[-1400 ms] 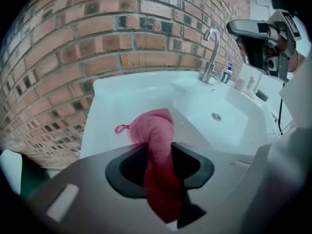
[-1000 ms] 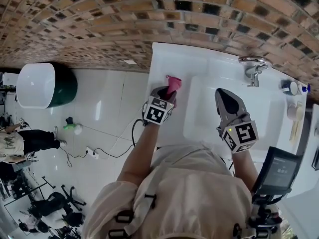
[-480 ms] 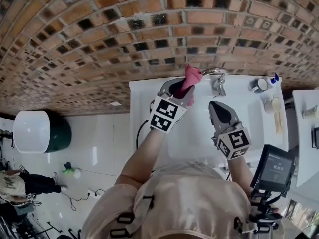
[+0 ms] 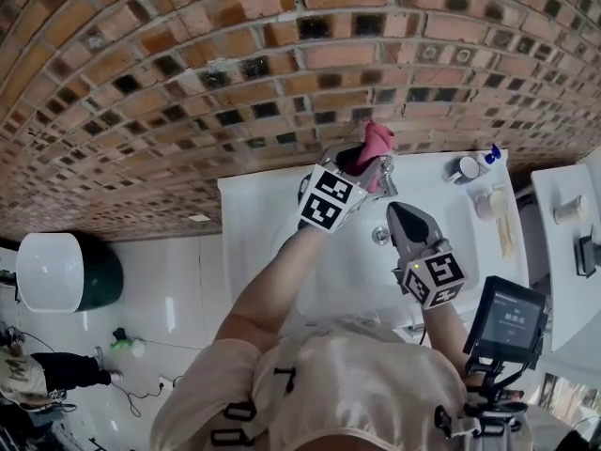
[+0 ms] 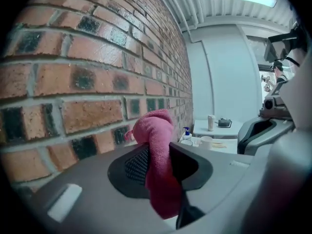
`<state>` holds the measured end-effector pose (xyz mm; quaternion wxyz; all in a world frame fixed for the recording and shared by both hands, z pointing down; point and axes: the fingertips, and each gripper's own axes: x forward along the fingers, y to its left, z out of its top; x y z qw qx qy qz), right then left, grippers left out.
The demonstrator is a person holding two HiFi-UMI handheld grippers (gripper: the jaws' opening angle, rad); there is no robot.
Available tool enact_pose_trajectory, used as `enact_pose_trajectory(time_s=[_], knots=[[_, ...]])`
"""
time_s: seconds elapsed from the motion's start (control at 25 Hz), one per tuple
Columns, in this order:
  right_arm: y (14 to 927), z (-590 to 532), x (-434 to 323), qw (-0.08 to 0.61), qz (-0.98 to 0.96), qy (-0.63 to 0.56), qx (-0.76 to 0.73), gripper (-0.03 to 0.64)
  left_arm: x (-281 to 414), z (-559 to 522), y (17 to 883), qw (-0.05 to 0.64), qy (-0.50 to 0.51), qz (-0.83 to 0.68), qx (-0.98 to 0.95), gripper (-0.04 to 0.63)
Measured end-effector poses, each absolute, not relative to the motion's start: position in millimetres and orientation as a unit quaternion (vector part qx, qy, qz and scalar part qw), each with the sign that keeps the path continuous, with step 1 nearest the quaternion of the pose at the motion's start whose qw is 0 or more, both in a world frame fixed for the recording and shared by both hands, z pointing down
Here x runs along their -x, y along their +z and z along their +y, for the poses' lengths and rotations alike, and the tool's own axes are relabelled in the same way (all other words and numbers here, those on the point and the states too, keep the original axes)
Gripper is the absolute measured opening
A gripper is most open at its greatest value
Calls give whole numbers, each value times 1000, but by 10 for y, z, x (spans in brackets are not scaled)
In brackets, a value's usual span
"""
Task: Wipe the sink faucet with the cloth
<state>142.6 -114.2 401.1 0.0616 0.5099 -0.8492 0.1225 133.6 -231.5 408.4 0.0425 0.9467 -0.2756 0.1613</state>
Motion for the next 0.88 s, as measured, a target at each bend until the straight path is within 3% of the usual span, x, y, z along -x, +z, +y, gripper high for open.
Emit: enact_pose_trajectory(time_s=[0.56,0.88], knots=[[4235,-1352,-1279,73,-865,127,-480,-17,-551,-2369,4885,160,146,-364,-906,109],[4212,-1395,-1335,68,-863,127,-485,-17,-1000,-2449,4048,104,86,-342,-930,115]])
